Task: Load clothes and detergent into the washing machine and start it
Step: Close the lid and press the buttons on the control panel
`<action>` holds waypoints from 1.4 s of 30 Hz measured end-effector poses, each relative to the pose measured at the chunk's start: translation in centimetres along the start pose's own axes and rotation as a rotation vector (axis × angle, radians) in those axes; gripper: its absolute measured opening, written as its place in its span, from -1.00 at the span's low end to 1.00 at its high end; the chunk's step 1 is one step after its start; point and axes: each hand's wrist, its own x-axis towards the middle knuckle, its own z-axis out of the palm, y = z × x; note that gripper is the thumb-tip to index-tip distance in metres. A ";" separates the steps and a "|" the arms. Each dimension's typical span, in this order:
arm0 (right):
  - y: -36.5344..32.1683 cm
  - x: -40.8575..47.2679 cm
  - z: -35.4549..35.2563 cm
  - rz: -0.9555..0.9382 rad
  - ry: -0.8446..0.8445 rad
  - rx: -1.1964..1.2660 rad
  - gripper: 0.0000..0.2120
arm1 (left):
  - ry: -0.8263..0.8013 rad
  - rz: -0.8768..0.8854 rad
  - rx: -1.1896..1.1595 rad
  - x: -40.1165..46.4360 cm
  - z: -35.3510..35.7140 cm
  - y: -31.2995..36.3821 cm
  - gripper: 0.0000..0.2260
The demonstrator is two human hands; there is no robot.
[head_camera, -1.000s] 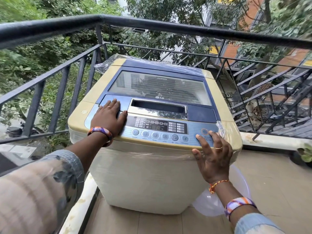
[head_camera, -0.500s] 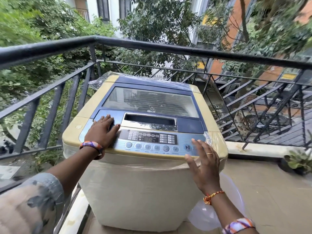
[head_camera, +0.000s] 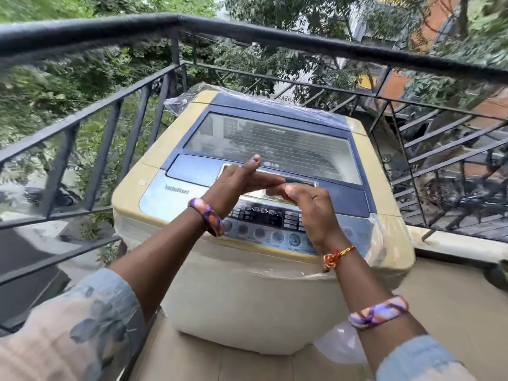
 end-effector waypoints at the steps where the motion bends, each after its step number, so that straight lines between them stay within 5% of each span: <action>1: 0.2 0.5 0.1 0.007 -0.022 0.007 -0.69 | 0.009 -0.006 -0.011 0.3 -0.3 -0.1 -0.53; 11: 1.9 3.3 -0.9 0.078 -0.188 0.190 -0.65 | -0.069 -0.127 -0.140 2.4 -1.9 -1.8 -0.49; 19: 3.1 3.2 -0.7 0.000 -0.160 0.175 -0.67 | -0.179 -0.091 -0.156 2.5 -2.8 -2.5 -0.55; 42: 2.7 3.4 -0.3 0.052 -0.160 0.247 -0.67 | -0.140 -0.102 -0.163 2.3 -2.6 -2.3 -0.58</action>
